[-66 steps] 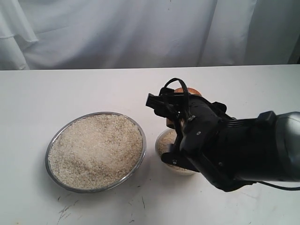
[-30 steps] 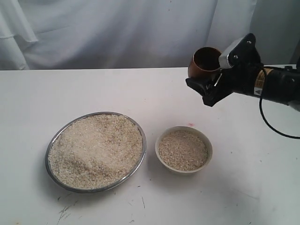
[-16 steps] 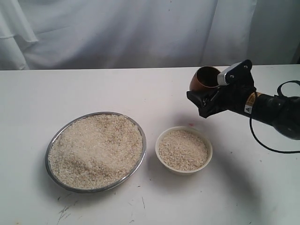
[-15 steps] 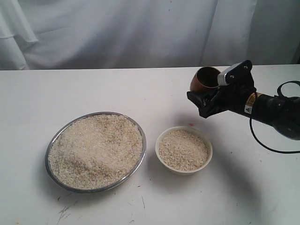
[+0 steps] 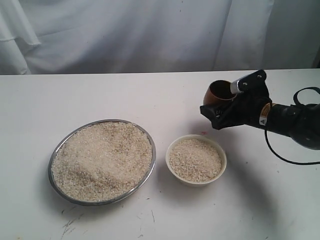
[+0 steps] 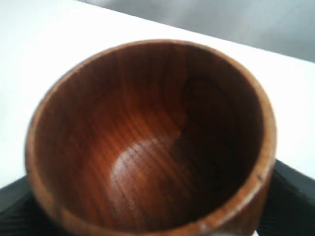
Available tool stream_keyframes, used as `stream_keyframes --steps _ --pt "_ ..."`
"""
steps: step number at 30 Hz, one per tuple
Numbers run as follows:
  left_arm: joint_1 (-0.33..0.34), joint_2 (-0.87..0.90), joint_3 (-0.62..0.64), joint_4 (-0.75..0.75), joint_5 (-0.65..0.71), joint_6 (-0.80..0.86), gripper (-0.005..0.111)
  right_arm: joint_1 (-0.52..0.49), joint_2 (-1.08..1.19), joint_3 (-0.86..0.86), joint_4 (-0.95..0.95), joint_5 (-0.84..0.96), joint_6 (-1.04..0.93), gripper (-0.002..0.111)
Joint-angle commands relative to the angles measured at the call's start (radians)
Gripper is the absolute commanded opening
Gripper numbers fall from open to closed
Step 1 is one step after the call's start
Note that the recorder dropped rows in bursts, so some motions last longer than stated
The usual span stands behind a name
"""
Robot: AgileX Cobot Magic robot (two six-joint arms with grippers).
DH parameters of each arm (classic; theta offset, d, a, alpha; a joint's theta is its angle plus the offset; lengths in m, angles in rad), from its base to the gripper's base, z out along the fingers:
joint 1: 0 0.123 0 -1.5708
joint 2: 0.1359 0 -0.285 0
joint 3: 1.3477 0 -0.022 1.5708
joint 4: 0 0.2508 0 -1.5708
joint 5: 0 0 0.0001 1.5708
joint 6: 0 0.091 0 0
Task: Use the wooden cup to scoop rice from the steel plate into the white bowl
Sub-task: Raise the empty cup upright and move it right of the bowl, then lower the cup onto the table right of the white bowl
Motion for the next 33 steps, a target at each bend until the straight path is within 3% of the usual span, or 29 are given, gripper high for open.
stream_keyframes --steps 1,8,14,17,22,27,33 --pt "-0.003 -0.004 0.005 0.000 -0.006 0.000 0.000 0.002 0.012 -0.005 -0.061 0.014 0.066 0.000" --pt "-0.003 -0.004 0.005 0.000 -0.006 0.000 0.000 0.002 0.057 -0.005 -0.081 -0.010 0.071 0.000" --pt "-0.003 -0.004 0.005 0.000 -0.006 0.000 0.000 0.002 0.060 -0.005 -0.207 -0.047 0.075 0.002" --pt "-0.003 -0.004 0.005 0.000 -0.006 0.000 0.000 0.002 0.060 -0.005 -0.193 -0.044 0.076 0.020" --pt "-0.003 -0.004 0.005 0.000 -0.006 0.000 0.000 0.002 0.060 -0.005 -0.165 -0.002 0.037 0.073" --pt "-0.003 -0.004 0.005 0.000 -0.006 0.000 0.000 0.000 0.058 -0.005 -0.153 -0.008 0.034 0.089" --pt "-0.003 -0.004 0.005 0.000 -0.006 0.000 0.000 -0.011 0.058 -0.005 -0.143 -0.056 0.034 0.098"
